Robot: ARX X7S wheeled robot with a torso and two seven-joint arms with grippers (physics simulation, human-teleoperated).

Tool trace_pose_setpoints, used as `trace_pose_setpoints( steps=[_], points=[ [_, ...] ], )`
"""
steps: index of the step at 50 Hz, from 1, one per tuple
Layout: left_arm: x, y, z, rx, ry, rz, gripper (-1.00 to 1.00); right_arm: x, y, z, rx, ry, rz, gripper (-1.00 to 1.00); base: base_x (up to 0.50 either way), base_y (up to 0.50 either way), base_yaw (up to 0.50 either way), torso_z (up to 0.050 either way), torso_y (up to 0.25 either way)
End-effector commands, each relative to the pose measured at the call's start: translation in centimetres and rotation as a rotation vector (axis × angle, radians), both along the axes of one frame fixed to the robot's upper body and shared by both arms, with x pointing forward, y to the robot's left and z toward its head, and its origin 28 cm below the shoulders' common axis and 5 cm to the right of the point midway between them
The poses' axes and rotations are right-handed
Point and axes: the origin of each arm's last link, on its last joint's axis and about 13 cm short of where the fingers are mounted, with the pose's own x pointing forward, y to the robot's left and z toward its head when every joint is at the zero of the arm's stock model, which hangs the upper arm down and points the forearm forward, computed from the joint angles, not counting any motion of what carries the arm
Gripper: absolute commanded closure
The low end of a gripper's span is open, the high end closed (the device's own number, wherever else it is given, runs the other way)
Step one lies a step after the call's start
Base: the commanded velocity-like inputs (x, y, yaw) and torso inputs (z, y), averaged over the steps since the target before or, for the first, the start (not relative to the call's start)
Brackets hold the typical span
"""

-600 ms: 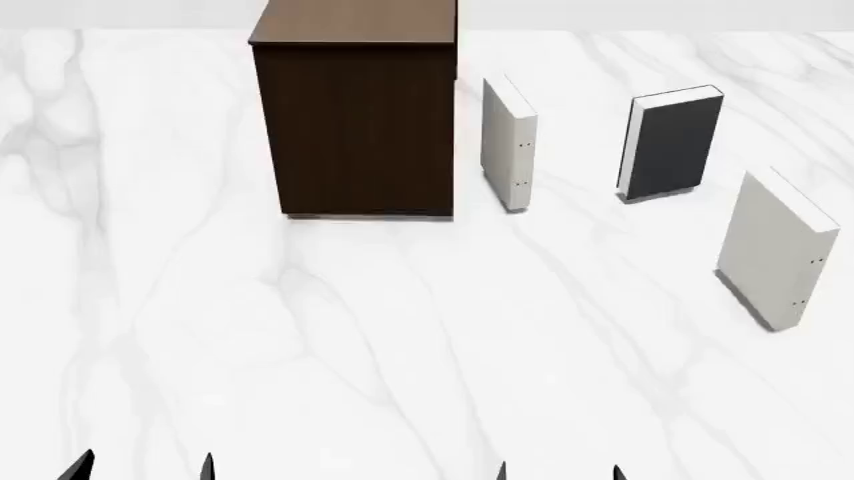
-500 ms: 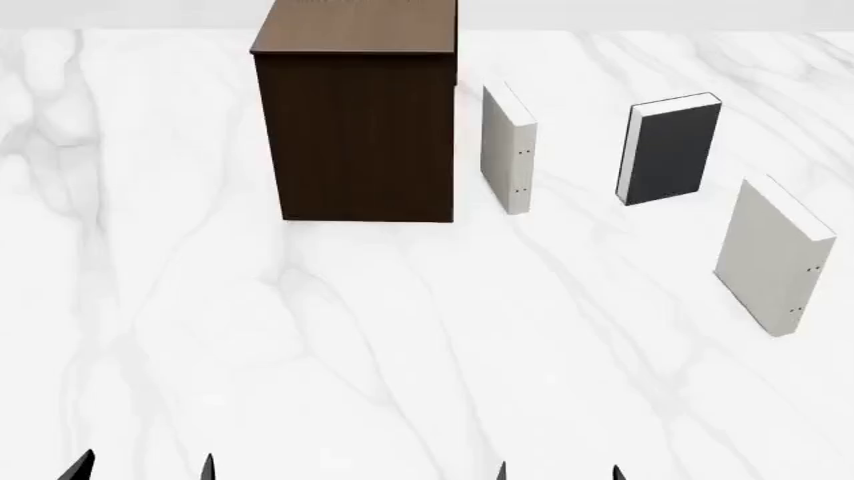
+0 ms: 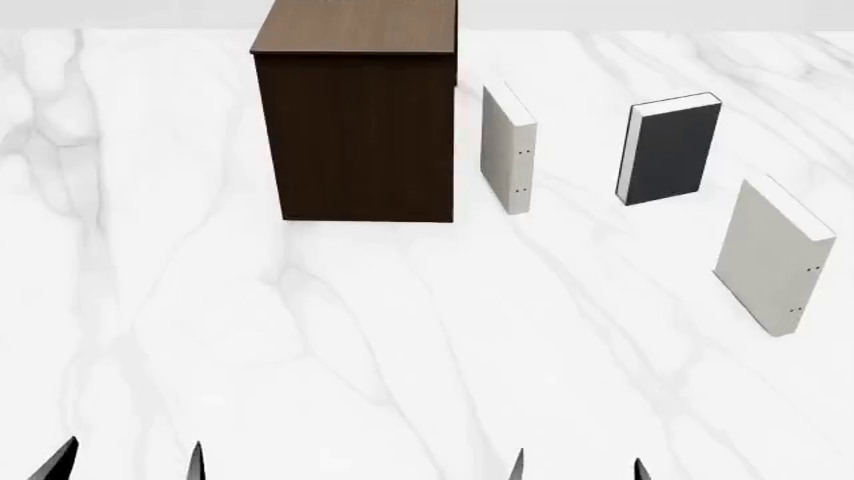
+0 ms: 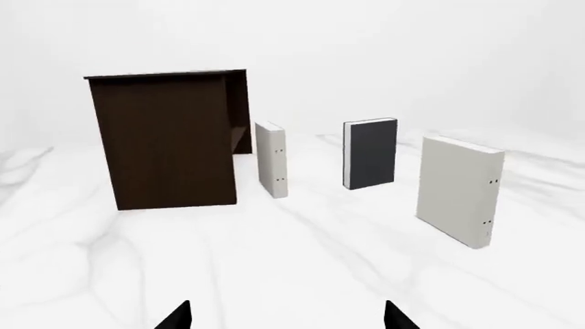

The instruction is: Pick up the book in the middle and place it on the cabinet shelf.

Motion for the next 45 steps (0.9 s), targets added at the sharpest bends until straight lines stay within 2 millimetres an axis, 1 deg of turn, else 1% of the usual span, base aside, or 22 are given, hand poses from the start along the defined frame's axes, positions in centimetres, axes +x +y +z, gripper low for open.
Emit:
trace_pose_setpoints(
  steps=[1,5,6,9,10,11,12,17,19,20,26,32,38,45],
  points=[
    [-0.6,-0.1,3.6,-0.008,-0.114,-0.008,-1.00,-0.3,0.3,3.6,0.046,-0.105,-0.016,-1.00,0.00,0.00,0.00,0.000,0.000],
    [-1.0,-0.3,5.2,-0.005,-0.155,-0.018,-1.00,-0.6,0.4,5.2,0.045,-0.141,-0.003,-1.00,0.00,0.00,0.00,0.000,0.000],
    [-1.1,-0.4,6.0,-0.002,-0.182,-0.019,-1.00,-0.7,0.5,5.8,0.046,-0.157,0.001,-1.00,0.00,0.00,0.00,0.000,0.000],
    [-1.6,-0.5,7.4,-0.003,-0.219,-0.027,-1.00,-1.0,0.5,7.0,0.041,-0.189,0.008,-1.00,0.00,0.00,0.00,0.000,0.000],
    [-1.9,-0.6,8.2,0.006,-0.244,-0.029,-1.00,-1.2,0.5,7.7,0.044,-0.204,0.011,-1.00,0.00,0.00,0.00,0.000,0.000],
    [-1.9,-0.6,8.2,0.006,-0.244,-0.029,-1.00,-1.2,0.5,7.7,0.044,-0.204,0.011,-1.00,0.00,0.00,0.00,0.000,0.000],
    [-2.2,-0.7,9.1,0.006,-0.271,-0.036,-1.00,-1.4,0.6,8.3,0.042,-0.222,0.015,-1.00,0.00,0.00,0.00,0.000,0.000],
    [-2.8,-1.0,10.6,-0.009,-0.330,-0.060,-1.00,-1.8,0.8,9.9,0.033,-0.269,0.034,-1.00,0.00,0.00,0.00,0.000,0.000],
    [-2.9,-1.0,10.8,0.000,-0.329,-0.055,-1.00,-1.9,0.9,10.1,0.028,-0.272,0.039,-1.00,0.00,0.00,0.00,0.000,0.000],
    [-3.1,-1.0,11.2,-0.005,-0.342,-0.063,-1.00,-2.1,0.9,10.4,0.031,-0.282,0.043,-1.00,0.00,0.00,0.00,0.000,0.000],
    [-3.7,-1.2,12.4,-0.004,-0.379,-0.071,-1.00,-2.5,0.9,11.8,0.029,-0.320,0.042,-1.00,0.00,0.00,0.00,0.000,0.000],
    [-4.0,-1.2,13.1,-0.001,-0.400,-0.073,-1.00,-2.6,0.8,12.1,0.024,-0.330,0.034,-1.00,0.00,0.00,0.00,0.000,0.000],
    [-4.6,-1.2,14.0,-0.005,-0.428,-0.075,-1.00,-3.0,0.8,13.2,0.023,-0.358,0.030,-1.00,0.00,0.00,0.00,0.000,0.000],
    [-4.9,-1.4,14.5,-0.004,-0.442,-0.085,-1.00,-3.2,1.0,13.6,0.004,-0.362,0.030,-1.00,0.00,0.00,0.00,0.000,0.000]
  ],
)
